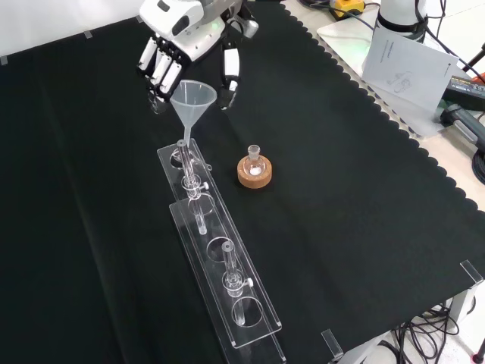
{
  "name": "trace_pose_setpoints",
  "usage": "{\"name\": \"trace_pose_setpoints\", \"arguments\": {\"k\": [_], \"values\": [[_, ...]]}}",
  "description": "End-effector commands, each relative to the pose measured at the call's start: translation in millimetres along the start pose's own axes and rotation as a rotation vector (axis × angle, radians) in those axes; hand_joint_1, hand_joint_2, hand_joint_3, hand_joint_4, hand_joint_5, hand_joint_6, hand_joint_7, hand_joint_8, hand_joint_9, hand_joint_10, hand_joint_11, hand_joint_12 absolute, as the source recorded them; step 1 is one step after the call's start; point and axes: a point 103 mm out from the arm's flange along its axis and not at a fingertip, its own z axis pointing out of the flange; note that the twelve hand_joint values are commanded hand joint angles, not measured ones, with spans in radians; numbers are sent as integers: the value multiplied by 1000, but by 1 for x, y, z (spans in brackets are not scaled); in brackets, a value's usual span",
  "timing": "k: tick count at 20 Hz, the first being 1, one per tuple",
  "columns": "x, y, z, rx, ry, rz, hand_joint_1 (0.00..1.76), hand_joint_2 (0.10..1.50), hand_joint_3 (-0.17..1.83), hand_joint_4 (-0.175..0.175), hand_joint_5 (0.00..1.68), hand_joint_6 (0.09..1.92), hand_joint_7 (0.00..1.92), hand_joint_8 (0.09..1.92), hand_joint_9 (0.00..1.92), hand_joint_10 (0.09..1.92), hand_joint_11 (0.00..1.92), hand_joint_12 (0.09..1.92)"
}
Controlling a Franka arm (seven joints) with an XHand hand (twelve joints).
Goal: Put the funnel back on the funnel stand.
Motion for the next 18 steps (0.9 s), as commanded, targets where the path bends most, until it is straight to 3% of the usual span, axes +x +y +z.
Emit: {"name": "trace_pose_setpoints", "arguments": {"k": [1,18], "values": [[-3,7,5,10,-3,-9,706,757,431,-41,560,102,551,714,956,526,525,1279],[-4,27,22,46,0,-30,710,754,434,-42,561,106,549,715,954,530,524,1279]]}}
